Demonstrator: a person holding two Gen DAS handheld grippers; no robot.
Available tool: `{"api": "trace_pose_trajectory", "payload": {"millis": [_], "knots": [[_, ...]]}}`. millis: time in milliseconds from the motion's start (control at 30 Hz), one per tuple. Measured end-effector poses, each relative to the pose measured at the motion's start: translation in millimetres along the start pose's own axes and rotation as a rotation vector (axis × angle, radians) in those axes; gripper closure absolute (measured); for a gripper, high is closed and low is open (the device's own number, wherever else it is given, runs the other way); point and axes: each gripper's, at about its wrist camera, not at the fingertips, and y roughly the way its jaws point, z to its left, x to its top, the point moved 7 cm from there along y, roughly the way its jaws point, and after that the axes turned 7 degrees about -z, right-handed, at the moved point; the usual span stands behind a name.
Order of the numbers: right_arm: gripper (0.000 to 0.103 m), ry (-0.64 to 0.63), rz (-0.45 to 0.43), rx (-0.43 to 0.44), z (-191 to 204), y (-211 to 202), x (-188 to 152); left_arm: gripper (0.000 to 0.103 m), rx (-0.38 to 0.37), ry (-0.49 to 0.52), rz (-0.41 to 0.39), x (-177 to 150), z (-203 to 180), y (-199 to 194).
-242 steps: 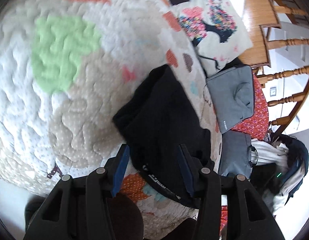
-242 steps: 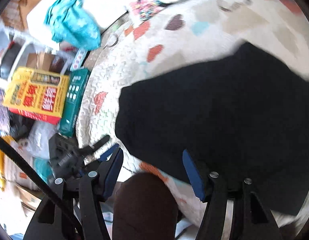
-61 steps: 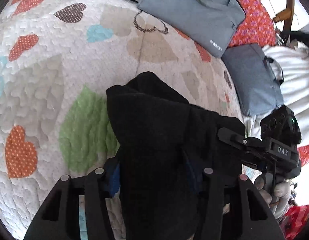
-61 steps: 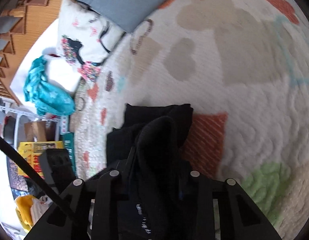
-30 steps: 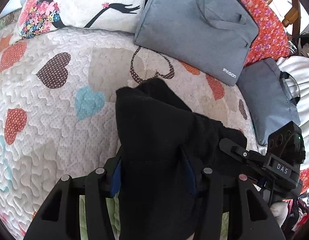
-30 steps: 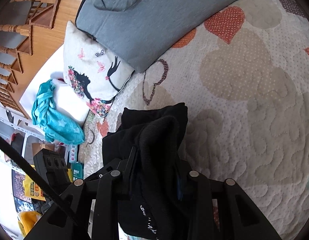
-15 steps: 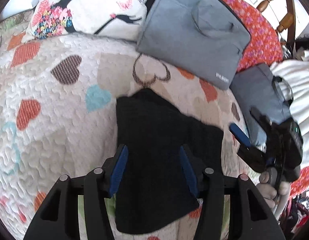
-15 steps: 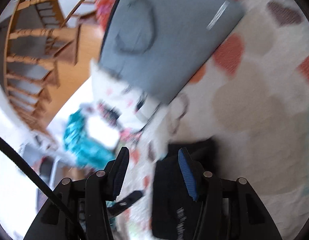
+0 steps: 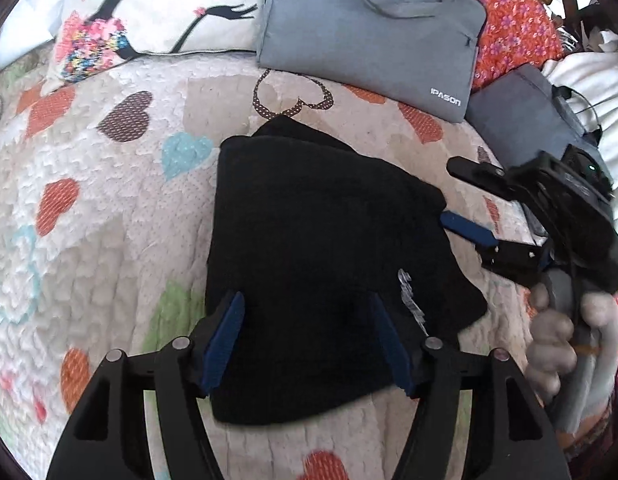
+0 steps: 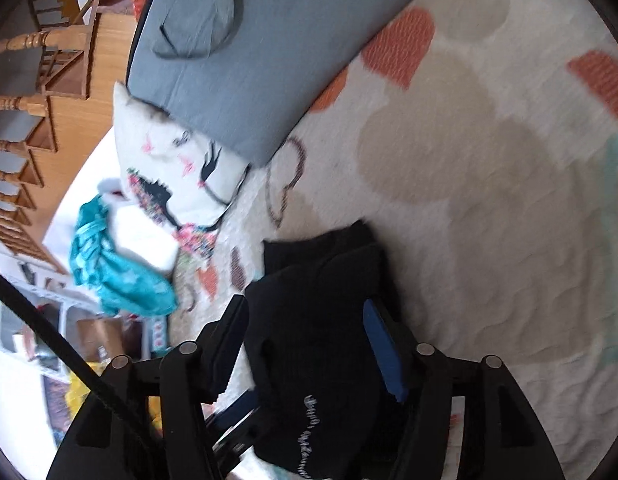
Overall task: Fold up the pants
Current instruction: 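Open both grippers and pull them back from the folded pants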
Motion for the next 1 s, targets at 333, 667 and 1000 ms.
{"api": "trace_pose_trajectory", "payload": {"millis": [333, 667, 1000], "knots": [[0.036, -0.182, -0.071, -0.029, 28.9, -36.3, -9.6, 0.039, 0.017, -0.144, -0.013, -82.4, 10.4, -81.0], [0.036, -0.443, -0.086, -0.154, 56.3, -62.0, -111.9, 0.038, 0.155, 0.008, -0.264, -68.4, 3.0, -165.9], [0.036, -0.621, -0.222, -0.299, 60.7, -137.6, -165.8, 0.031, 0.149, 0.048, -0.265, -88.5, -1.5, -173.4]]}}
